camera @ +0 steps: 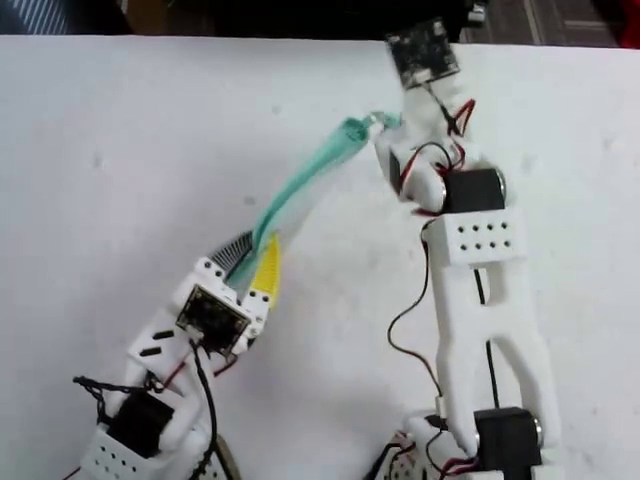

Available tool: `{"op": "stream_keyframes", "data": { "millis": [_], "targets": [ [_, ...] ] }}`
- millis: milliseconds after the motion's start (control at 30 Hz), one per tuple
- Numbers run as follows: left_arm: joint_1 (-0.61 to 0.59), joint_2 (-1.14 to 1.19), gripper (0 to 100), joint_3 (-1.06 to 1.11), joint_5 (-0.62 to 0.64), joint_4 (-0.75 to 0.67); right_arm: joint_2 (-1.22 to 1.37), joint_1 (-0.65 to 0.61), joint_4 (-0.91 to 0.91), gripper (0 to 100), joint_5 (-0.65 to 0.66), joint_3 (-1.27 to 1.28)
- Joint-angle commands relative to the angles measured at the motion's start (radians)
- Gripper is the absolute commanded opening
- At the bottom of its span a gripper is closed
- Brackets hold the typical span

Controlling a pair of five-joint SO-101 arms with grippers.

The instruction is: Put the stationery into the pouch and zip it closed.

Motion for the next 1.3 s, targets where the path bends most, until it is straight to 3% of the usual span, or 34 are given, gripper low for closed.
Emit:
{"op": "stream_keyframes", "data": {
  "millis": [0, 233, 400, 567, 700, 833, 1033, 1267],
  "targets": [
    [-0.021, 0.004, 2, 0.002, 0.005, -0.081, -0.13, -0.079, 0.176, 32.6, 0.167, -0.034],
    [-0.012, 0.004, 2, 0.037, -0.005, -0.161, -0.375, -0.171, 0.453, 20.5, 0.233, -0.028],
    [0.004, 0.005, 2, -0.008, -0.005, -0.114, -0.449, -0.174, 0.498, 15.2, 0.233, 0.129],
    [0.051, 0.005, 2, -0.064, -0.1, -0.081, -0.519, -0.17, 0.351, 11.6, 0.227, 0.35],
    [0.008, 0.007, 2, -0.124, -0.175, -0.081, -0.611, -0.168, 0.179, 11.6, 0.222, 0.56],
    [-0.062, 0.073, 2, -0.158, -0.244, -0.103, -0.728, -0.154, 0.013, 11.5, 0.084, 0.756],
    [-0.085, 0.501, 2, -0.321, -0.373, -0.267, -0.935, -0.028, -0.168, 11.5, -0.14, 0.973],
    [-0.076, 1.001, 2, -0.612, -0.491, -0.542, -1.081, 0.124, -0.308, 11.5, -0.166, 1.145]
  ]
}}
